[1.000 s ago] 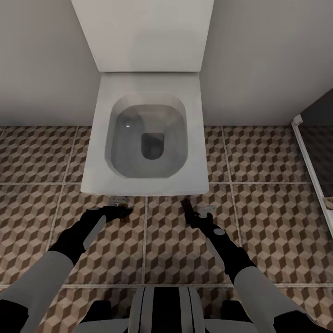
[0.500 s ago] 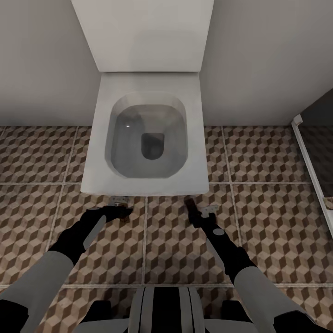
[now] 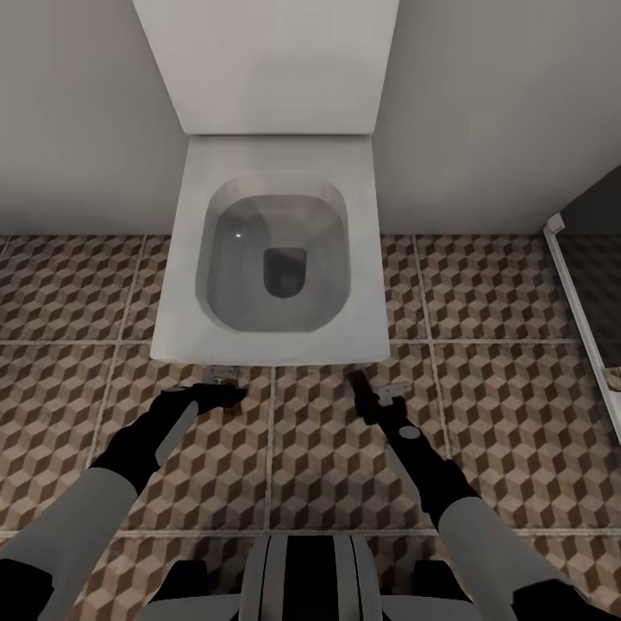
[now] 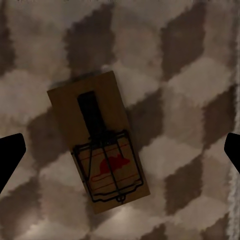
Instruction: Take the four mousetraps from the cabinet in the bathroom and place them on the bathroom floor. Make sure all four end up on the same floor surface, and ensure that at least two of them are either under or directly next to the same bathroom sink.
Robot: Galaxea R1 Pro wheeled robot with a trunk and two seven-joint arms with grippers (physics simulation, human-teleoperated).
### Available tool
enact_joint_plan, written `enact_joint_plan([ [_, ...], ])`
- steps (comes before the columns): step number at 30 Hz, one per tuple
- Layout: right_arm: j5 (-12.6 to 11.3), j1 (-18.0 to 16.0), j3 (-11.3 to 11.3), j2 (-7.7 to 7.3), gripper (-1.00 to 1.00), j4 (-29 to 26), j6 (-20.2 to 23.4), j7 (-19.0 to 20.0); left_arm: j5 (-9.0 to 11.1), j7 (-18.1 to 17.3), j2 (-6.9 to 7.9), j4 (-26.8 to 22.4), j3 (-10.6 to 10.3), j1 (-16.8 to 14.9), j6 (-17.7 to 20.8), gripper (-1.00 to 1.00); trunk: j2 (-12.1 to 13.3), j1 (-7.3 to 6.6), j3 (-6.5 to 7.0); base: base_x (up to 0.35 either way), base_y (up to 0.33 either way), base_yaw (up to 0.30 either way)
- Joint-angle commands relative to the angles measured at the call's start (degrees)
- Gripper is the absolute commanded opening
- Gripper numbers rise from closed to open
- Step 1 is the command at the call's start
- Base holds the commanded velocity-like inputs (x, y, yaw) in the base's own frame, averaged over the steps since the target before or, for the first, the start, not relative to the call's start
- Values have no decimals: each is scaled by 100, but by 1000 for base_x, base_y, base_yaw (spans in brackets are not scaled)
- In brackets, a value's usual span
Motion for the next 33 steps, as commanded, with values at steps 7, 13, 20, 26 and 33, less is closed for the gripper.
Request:
enact_joint_plan([
  [7, 13, -1, 22, -66, -100, -8, 33, -125, 6, -3, 5, -16, -13, -2, 21, 100, -1, -1, -3, 0, 0, 0],
  [13, 19, -1, 22, -74, -100, -3, 33, -140, 6, -3, 5, -29, -13, -2, 24, 100, -1, -1, -3, 0, 0, 0],
  [20, 11, -1, 22, -214, -100, 17, 38, -223, 6, -3, 5, -44, -13, -2, 29, 100, -1, -1, -3, 0, 0, 0],
  [26, 5, -1, 22, -251, -100, 344, 32, -228, 6, -3, 5, -84, -13, -2, 36, 100, -1, -1, -3, 0, 0, 0],
  [33, -3, -1, 15, -240, -100, 507, 30, -222, 6, -3, 5, -94, -13, -2, 38, 100, -1, -1, -3, 0, 0, 0],
])
